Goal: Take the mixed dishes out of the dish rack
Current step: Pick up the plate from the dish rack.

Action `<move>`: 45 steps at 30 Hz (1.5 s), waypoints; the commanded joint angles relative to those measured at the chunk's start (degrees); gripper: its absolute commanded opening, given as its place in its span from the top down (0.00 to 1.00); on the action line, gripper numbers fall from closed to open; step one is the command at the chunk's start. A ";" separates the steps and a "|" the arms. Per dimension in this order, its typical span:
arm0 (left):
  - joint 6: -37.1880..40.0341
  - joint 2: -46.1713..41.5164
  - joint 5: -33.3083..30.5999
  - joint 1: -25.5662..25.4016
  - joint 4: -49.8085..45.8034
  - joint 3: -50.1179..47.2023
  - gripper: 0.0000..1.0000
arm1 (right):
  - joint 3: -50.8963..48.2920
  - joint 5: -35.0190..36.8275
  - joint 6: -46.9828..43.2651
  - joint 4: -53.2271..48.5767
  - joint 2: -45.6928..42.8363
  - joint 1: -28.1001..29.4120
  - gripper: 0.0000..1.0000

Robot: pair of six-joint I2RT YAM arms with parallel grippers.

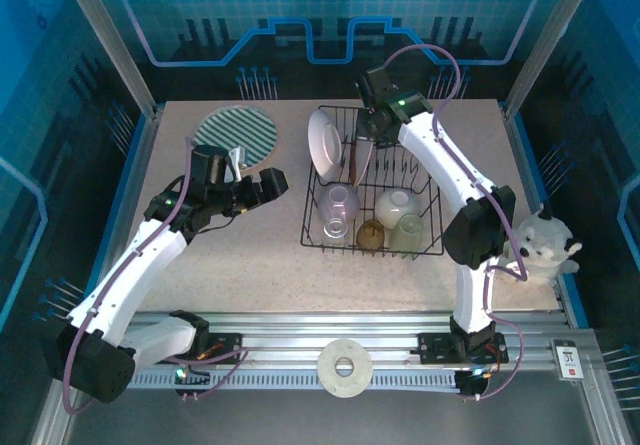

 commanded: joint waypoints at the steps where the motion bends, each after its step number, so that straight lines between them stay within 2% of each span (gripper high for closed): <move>1: 0.36 -0.34 1.72 0.60 0.70 -0.60 0.01 | 2.98 3.64 -0.48 0.37 -5.01 0.35 1.00; 8: 0.41 0.00 2.09 0.60 0.62 -0.34 0.01 | 3.20 6.86 -1.25 0.10 -6.60 0.20 1.00; 17: 0.82 1.38 3.79 0.60 1.14 0.53 0.01 | 2.30 7.42 -2.94 0.70 -12.14 -0.23 1.00; 24: 0.70 3.38 6.43 0.60 2.52 1.86 0.01 | -5.25 4.67 -3.32 3.61 -21.40 -1.85 1.00; 28: 0.27 4.44 10.20 0.60 4.98 1.95 0.01 | -14.09 -6.69 -1.91 9.03 -29.64 -5.68 1.00; 35: -2.97 7.37 20.24 0.60 14.13 0.99 0.01 | -27.24 -40.72 5.23 15.24 -38.21 -17.83 1.00; 40: -7.99 10.28 26.90 0.21 23.39 -0.01 0.01 | -35.02 -53.26 9.92 20.02 -43.12 -21.65 1.00; 45: -9.40 12.76 27.20 -1.13 25.41 0.54 0.01 | -42.22 -61.52 15.75 26.53 -46.48 -23.07 1.00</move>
